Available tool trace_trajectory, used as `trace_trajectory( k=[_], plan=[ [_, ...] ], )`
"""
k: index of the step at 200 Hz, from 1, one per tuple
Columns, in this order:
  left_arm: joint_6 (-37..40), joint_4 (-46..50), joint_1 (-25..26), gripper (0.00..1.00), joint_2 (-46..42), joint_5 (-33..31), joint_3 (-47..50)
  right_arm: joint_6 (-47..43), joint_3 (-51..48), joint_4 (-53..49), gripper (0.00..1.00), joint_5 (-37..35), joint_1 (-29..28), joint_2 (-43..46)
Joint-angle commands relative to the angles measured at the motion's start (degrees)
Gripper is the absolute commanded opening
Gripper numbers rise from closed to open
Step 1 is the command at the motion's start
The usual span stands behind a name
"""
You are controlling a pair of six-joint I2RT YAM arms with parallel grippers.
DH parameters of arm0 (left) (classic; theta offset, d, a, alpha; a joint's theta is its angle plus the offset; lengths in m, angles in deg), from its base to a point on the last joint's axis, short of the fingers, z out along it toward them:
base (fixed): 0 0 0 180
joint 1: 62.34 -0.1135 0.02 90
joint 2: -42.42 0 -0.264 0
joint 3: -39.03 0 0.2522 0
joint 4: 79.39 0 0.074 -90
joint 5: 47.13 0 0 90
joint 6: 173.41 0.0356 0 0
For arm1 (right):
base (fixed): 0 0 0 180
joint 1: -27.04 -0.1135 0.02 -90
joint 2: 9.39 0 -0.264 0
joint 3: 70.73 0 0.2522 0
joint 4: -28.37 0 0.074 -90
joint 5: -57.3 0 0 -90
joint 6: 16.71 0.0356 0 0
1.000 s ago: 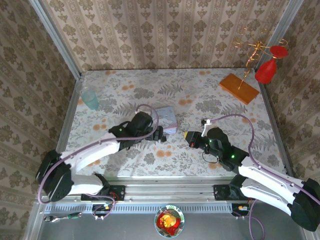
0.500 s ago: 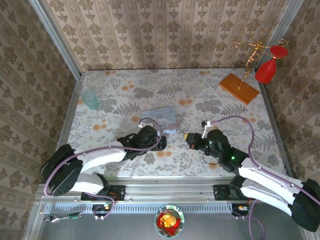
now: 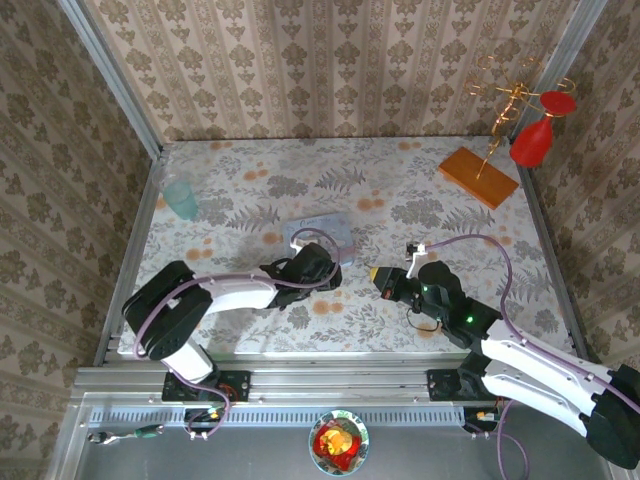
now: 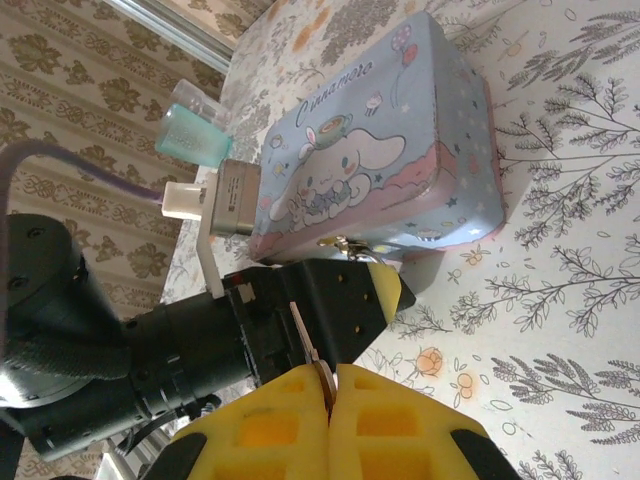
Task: Unlock a padlock with a key
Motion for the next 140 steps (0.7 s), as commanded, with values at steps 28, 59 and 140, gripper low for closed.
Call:
trace_trajectory(
  k=[28, 59, 140],
  plan=[
    [-0.4, -1.1, -1.3, 0.63, 5.3, -0.5, -3.6, 1.3, -1.3, 1.2, 0.00, -0.5, -0.4, 1.1],
    [-0.2, -0.7, -1.4, 0.56, 6.3, -0.3, -4.0, 1.6, -1.5, 1.0, 0.00, -0.4, -0.5, 1.1],
    [0.7, -1.3, -1.3, 0.36, 4.0, 0.7, -2.0, 1.2, 0.5, 1.4, 0.00, -0.3, -0.6, -1.7]
  ],
)
